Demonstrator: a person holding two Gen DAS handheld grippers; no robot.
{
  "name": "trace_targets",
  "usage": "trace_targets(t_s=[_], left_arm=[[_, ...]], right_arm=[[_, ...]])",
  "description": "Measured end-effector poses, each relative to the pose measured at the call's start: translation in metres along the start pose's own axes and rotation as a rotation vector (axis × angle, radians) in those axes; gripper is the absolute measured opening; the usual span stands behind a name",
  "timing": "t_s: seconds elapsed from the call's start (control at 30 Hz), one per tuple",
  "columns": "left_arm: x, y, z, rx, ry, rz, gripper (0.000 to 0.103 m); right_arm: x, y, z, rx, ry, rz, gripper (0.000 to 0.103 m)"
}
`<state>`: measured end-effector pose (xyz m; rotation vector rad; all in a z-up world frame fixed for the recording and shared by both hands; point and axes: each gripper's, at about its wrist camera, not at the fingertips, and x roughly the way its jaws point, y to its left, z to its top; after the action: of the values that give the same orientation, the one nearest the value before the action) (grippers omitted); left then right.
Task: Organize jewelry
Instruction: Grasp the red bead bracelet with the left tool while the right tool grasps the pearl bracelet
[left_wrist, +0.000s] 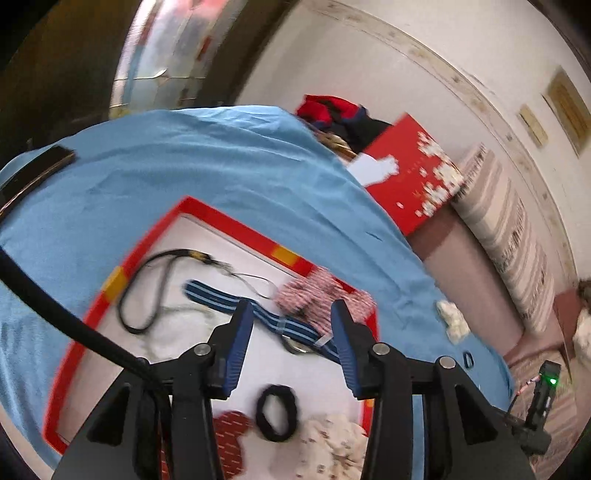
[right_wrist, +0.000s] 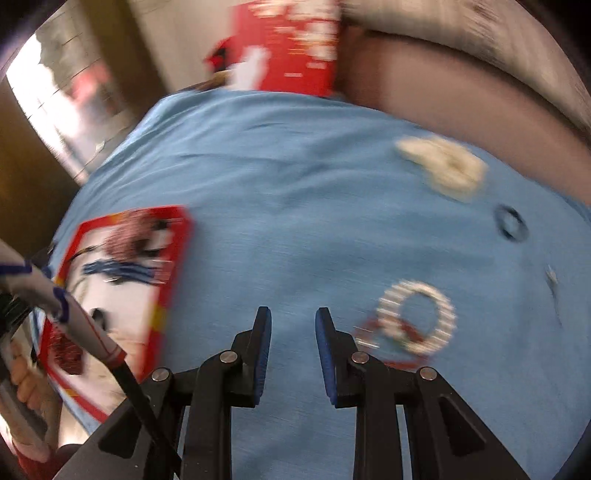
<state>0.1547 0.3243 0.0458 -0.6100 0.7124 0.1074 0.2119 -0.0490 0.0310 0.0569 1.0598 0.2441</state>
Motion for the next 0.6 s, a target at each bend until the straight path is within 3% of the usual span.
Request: trace_targets(t_s=[0.17,0.27,0.43,0.5,0.6], left_arm=[[0.005,-0.045,-0.021,0.087,0.042,-0.048,0.041],[0.010,-0.075,-0.039,0.139,0.067,-0.079,0.042],[0.031,-0.129,-0.078,0.279,0.138,-0.102,0.042],[0.044,-0.147,-0.094,0.310,0.189,-0.120,0.042],[0.061,-0.165,-0.111,0.345,0.232,-0.118,0.042]], right_arm=[[-0.004,-0.062,-0.022,0.111,0.028,-0.062,0.027],[0.000,-0.086,-0.029,0.163,0.041,-0.051,0.026],[0.013,-0.095,-0.018,0.205,0.026,-0.026,0.028],[0.023,-0.096,-0.012,0.209,0.019,-0.030,0.034],[0.041,-0.093,-0.002,0.195,0.038,-0.049,0.034]])
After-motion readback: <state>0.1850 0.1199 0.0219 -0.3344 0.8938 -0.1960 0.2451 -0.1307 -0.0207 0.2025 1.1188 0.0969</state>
